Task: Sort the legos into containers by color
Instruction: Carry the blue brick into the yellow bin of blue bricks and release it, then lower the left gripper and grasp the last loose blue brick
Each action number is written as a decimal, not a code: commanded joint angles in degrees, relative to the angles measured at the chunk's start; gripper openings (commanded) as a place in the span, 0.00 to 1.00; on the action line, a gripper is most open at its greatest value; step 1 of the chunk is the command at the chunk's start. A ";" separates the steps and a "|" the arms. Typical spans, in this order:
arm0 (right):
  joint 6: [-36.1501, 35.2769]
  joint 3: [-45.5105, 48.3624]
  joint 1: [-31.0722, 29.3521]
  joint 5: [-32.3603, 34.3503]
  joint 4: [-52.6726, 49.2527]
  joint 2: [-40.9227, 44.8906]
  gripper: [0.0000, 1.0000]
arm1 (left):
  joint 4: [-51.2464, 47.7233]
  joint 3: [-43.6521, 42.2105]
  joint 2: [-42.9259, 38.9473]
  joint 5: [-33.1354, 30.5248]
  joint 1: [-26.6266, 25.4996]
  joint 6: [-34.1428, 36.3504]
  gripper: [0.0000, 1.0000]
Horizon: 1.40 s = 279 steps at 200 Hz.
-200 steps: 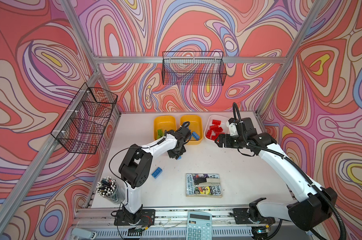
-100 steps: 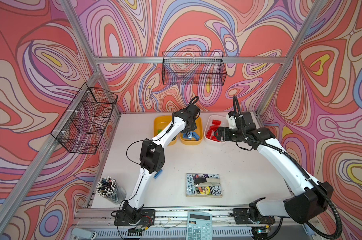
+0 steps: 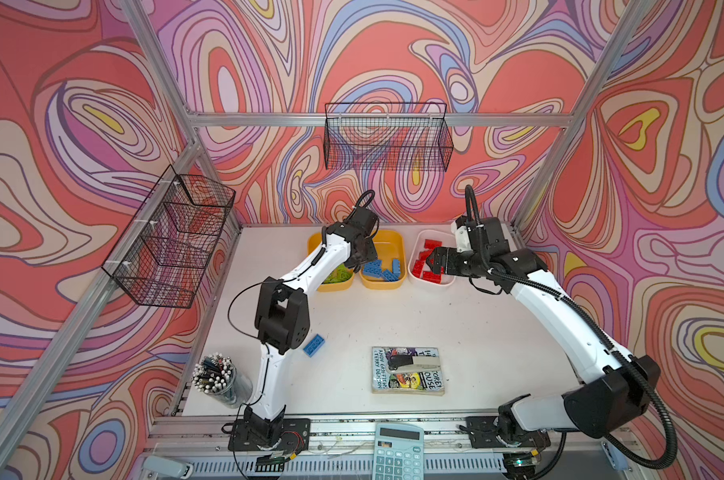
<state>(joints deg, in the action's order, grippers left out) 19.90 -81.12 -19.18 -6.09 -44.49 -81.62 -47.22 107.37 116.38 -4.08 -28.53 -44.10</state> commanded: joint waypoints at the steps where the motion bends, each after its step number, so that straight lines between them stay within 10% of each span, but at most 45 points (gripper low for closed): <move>1: 1.10 -0.88 0.15 -3.15 2.40 -2.19 0.98 | 1.27 -12.93 -10.48 -3.53 0.32 2.35 0.55; 91: 2.44 -4.22 -0.07 -10.61 3.99 -8.39 0.98 | 0.80 -54.18 -34.89 -7.05 1.02 3.66 0.66; 196: 7.08 -0.14 -2.22 -7.20 3.97 -2.21 0.98 | 8.48 -58.36 -24.97 3.42 2.77 6.81 0.71; 279: 6.33 -0.58 -2.26 -8.33 5.12 -4.88 0.98 | 4.73 -64.22 -34.41 6.54 2.69 -2.11 0.61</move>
<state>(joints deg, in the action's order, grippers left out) 26.70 -80.97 -21.21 -14.22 -39.90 -84.77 -39.79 43.99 83.18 2.24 -26.15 -42.92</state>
